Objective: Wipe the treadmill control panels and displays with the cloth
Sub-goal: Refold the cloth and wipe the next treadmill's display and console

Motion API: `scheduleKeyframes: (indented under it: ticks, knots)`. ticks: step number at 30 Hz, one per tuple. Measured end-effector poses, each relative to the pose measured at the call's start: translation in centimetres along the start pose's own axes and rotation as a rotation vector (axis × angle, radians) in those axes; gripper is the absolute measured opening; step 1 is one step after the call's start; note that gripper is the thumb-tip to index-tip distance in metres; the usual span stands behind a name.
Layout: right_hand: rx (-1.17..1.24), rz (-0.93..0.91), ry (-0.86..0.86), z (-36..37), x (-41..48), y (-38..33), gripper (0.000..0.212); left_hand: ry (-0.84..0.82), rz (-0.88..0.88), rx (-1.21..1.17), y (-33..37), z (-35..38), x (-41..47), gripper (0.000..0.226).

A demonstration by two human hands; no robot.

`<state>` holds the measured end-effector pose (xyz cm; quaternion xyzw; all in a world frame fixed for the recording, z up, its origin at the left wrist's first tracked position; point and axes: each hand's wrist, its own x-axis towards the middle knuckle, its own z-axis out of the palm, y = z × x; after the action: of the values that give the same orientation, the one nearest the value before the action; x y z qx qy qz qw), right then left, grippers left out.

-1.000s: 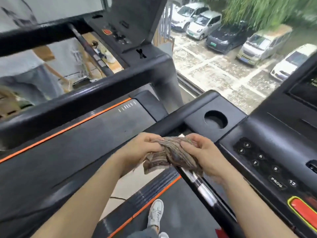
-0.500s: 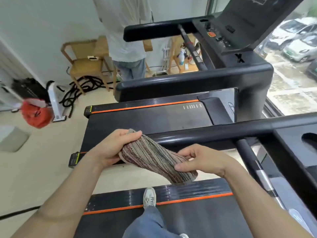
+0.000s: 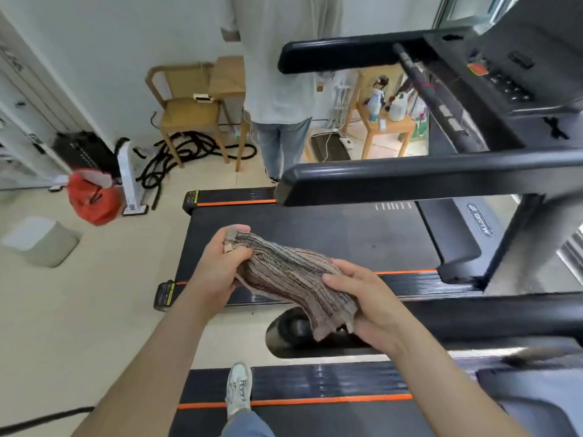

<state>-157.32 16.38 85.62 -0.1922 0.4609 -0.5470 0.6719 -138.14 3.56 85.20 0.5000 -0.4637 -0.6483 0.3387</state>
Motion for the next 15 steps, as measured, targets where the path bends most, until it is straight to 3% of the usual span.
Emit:
scheduleKeyframes:
  ticks: [5, 8, 12, 15]
  knots:
    - [0.153, -0.039, 0.166, 5.4, 8.7, 0.8, 0.052, 0.031, -0.008, 0.138, 0.8, -6.5, 9.6, 0.021]
    - [0.185, -0.076, 0.276, 8.1, 13.1, 0.4, 0.050, 0.013, -0.049, 0.136, 2.2, -9.1, 14.0, 0.016]
    - [0.212, -0.191, 0.410, 10.6, 17.5, -1.6, 0.044, -0.090, -0.014, 0.115, 5.1, -11.1, 18.1, 0.036]
    - [0.066, -0.264, 0.471, 11.0, 20.0, -4.0, 0.030, -0.159, 0.032, 0.116, 7.7, -11.2, 21.1, 0.053]
